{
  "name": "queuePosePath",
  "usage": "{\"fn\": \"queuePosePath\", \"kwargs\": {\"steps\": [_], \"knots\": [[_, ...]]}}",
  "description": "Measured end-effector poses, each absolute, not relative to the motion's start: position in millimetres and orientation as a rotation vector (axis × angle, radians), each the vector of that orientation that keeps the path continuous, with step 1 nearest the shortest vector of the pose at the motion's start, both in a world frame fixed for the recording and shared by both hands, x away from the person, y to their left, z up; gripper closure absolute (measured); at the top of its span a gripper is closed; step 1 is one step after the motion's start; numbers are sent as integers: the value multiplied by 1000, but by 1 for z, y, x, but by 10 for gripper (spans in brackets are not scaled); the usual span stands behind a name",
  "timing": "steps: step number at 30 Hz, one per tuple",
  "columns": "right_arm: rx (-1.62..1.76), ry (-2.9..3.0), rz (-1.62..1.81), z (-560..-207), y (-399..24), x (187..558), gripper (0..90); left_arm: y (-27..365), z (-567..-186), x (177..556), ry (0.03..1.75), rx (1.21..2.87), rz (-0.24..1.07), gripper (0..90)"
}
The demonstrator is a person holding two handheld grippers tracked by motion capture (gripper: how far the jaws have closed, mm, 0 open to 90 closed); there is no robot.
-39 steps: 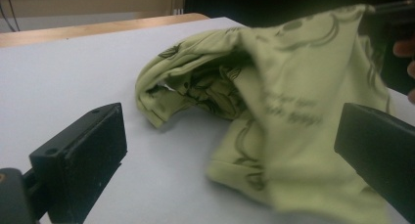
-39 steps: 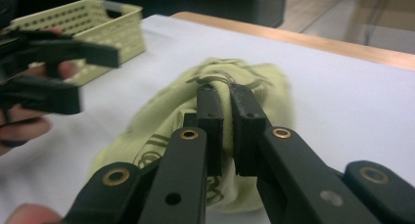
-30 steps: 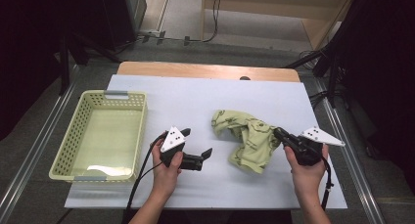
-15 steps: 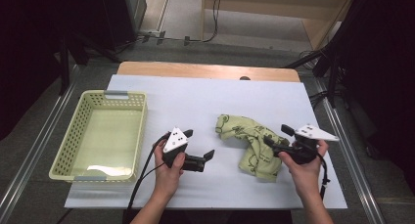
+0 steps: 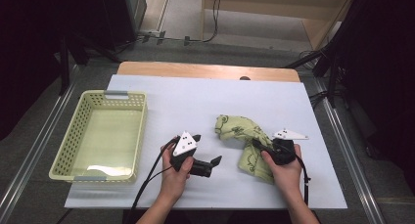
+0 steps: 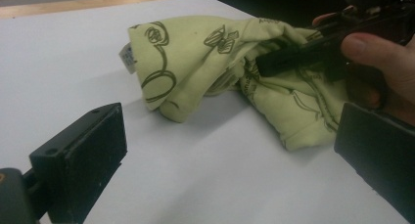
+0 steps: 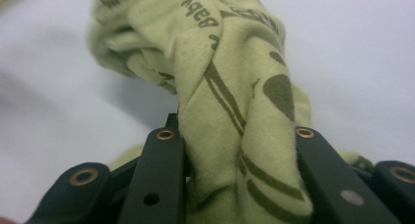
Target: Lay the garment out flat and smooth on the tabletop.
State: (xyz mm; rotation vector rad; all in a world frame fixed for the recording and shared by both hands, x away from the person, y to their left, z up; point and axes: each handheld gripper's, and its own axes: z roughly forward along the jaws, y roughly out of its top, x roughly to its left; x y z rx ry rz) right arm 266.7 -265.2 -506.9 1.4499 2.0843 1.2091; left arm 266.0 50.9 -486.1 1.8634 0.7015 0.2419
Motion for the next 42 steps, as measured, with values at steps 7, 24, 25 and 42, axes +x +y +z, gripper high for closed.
{"fn": "queuePosePath", "kwargs": {"steps": [7,24,25,42], "knots": [[1263,2121,1452,-477,-235,246,703,56,-481,266,707,1832,245,0],[1166,2160,1401,-457,-203,235,260,72,-468,269,727,1782,270,0],[1125,2178,1373,-457,-196,234,270,71,-468,269,727,1781,268,0],[1181,2122,1495,-464,-221,246,823,73,-471,270,730,1789,265,0]]}}
